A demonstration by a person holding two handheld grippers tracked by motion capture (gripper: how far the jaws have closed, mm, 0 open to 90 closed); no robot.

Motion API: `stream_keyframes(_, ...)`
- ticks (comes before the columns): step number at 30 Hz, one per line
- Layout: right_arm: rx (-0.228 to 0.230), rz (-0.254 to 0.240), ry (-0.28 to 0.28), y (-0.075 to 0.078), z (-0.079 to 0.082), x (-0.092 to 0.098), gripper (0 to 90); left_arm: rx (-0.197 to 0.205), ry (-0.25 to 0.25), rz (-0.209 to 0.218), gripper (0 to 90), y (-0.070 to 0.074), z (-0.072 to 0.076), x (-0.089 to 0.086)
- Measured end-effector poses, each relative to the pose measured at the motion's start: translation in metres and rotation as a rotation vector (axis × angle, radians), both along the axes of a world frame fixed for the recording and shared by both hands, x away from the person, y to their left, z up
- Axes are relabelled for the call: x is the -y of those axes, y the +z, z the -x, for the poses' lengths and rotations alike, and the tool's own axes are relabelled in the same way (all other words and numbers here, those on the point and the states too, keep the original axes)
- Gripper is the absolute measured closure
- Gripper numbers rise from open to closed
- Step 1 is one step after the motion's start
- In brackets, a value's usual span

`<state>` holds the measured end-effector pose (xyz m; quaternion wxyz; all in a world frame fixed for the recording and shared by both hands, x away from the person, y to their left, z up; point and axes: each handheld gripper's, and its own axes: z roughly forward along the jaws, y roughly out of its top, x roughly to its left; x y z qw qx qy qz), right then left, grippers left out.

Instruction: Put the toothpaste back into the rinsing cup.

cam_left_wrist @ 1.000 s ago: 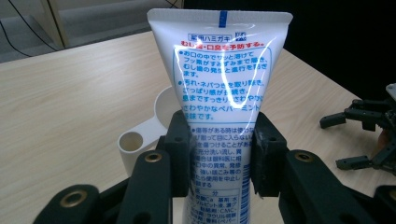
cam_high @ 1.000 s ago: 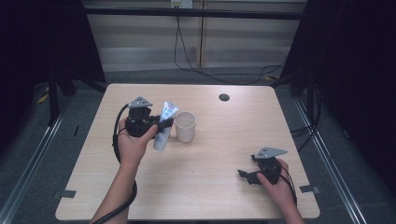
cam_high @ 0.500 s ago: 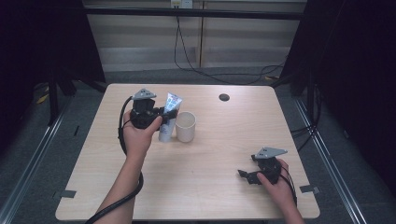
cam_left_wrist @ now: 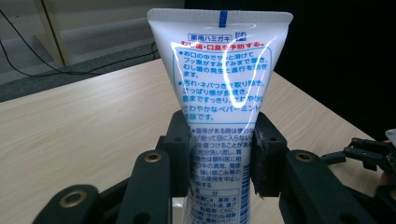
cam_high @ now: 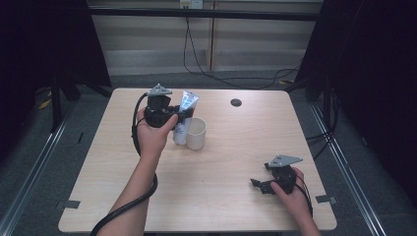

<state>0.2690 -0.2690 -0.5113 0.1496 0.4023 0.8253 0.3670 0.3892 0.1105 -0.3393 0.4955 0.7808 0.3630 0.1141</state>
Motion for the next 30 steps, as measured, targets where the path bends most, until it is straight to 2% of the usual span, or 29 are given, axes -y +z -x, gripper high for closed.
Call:
stream_keyframes(6, 0.002, -0.003, 0.000, 0.000, 0.000, 0.001, 14.5, 0.001, -0.002, -0.010, 65.5, 0.005, -0.005, 0.005)
stream_keyframes(14, 0.003, 0.003, 0.000, 0.000, 0.000, 0.000, 14.5, 0.001, 0.014, 0.016, 65.5, 0.004, -0.015, 0.012)
stream_keyframes(30, 0.006, 0.013, 0.002, 0.000, 0.001, -0.001, 14.5, 0.033, 0.025, 0.041, 65.1, -0.002, -0.028, 0.027)
